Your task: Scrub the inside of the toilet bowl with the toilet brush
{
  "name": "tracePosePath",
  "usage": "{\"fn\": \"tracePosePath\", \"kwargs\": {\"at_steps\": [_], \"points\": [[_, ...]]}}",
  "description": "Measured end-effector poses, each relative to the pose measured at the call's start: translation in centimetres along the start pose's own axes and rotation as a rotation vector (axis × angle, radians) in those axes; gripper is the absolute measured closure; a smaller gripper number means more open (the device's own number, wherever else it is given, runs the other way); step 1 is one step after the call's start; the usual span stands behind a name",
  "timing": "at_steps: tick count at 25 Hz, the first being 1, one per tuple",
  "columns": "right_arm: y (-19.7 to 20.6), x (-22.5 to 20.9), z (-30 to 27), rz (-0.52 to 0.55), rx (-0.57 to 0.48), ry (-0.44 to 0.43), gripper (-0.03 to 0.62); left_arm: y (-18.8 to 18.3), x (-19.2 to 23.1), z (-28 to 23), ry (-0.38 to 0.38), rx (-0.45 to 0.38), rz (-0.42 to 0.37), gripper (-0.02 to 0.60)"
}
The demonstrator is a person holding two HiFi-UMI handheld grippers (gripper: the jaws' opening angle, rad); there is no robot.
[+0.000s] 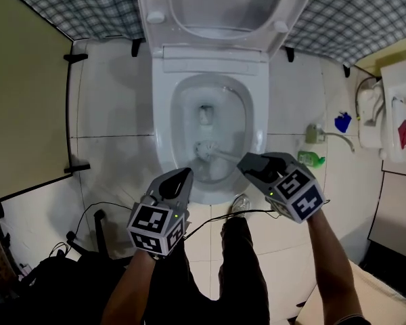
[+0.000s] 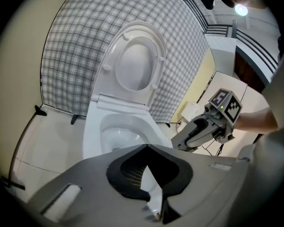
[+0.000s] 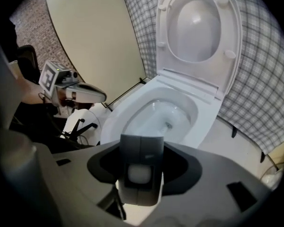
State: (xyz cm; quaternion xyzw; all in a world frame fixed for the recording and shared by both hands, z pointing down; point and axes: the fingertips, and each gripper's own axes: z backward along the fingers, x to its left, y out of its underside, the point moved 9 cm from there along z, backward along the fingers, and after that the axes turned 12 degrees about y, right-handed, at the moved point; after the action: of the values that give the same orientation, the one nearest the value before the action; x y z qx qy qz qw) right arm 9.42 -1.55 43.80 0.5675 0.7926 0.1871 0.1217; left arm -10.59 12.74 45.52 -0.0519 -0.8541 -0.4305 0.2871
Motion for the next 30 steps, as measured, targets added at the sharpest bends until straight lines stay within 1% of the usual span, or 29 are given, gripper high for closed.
{"fn": "tracePosePath", "kwargs": {"at_steps": [6,9,12,17,19,24,30], "points": [[-0.2,1.7,4.0,0.156,0.07,-0.089,0.378,-0.8,-1.4,0.3,0.009,-0.023,-0.008,0.572],[-0.6,2.1,5.0,0.226,0.111,-0.107,0.378,-0.9,-1.8,0.5,0.009,-0.03,-0.003,0.572],[-1.0,1.5,4.3,0.241,0.128,-0.082,0.378,-0.6,-1.8,0.5,0.005,-0.027,0.007,0.572],[-0.8,0.2,0.6,0.251,0.15,-0.002,0.378,-0.3,-1.4,0.3,0.003,-0.007,0.01,0.572],[-0.6,-0.3,-1.1,0.228,0.157,0.018,0.378,-0.3,-1.3,0.3,0.006,0.007,0.003,0.572],[-0.4,-2.3,-4.8,0.099,0.154,0.079,0.379,-0.2,-0.9,0.3,0.011,0.028,-0.002,0.572],[-1.7,-2.2,-7.9,-0.024,0.121,0.132,0.379,-0.2,0.0,0.2,0.009,0.039,-0.001,0.572]]}}
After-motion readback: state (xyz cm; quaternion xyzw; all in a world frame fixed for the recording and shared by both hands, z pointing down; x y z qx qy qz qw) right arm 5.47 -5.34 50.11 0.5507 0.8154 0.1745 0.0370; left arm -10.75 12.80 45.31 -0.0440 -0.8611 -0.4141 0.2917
